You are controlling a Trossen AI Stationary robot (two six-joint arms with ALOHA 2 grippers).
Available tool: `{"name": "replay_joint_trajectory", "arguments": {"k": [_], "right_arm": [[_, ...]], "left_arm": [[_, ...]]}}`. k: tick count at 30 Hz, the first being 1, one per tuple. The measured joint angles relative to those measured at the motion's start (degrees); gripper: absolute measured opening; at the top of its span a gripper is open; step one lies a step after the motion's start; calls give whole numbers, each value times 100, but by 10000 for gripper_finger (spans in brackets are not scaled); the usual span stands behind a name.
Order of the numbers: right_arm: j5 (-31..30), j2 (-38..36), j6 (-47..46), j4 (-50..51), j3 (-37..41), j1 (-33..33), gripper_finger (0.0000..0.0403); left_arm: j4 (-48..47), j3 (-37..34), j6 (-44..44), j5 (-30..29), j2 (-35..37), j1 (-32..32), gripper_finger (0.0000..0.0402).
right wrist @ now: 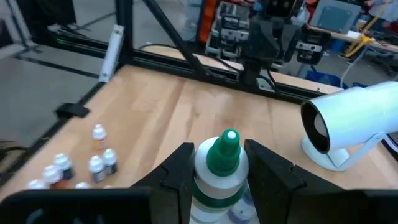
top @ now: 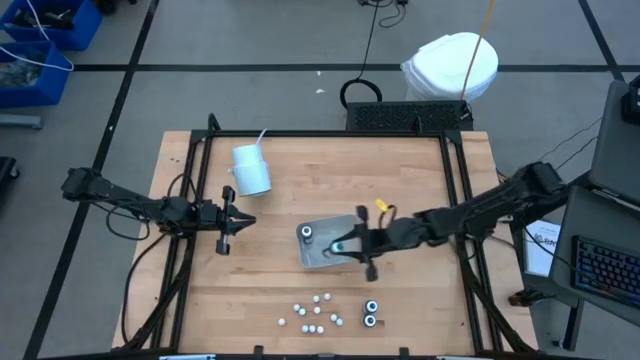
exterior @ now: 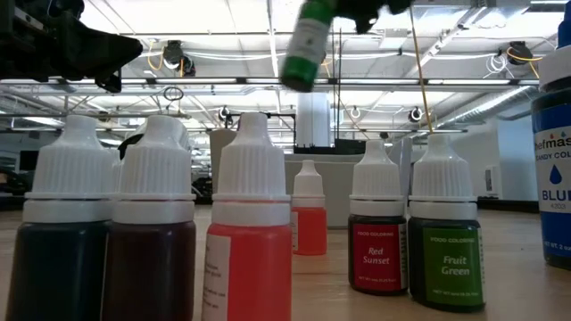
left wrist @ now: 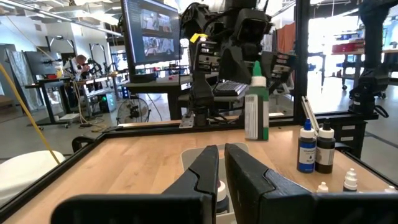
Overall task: Pick & Place food coloring
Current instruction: Put the large green food coloring bottle into the bin
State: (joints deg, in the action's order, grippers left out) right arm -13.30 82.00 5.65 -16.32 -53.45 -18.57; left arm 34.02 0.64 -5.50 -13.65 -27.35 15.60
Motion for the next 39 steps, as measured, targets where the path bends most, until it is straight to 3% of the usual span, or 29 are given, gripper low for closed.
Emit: {"name": "replay_joint_trajectory", "arguments": {"k": [10,39], "right_arm": [[-164,1217,-140,-555,-675,312,110],[-142,2305,-1101,-681,-684,588,113]], "left_arm": [[-16,1,-2,0,0,0,37],[-37,1,-172,-2,-2,0,37]]}}
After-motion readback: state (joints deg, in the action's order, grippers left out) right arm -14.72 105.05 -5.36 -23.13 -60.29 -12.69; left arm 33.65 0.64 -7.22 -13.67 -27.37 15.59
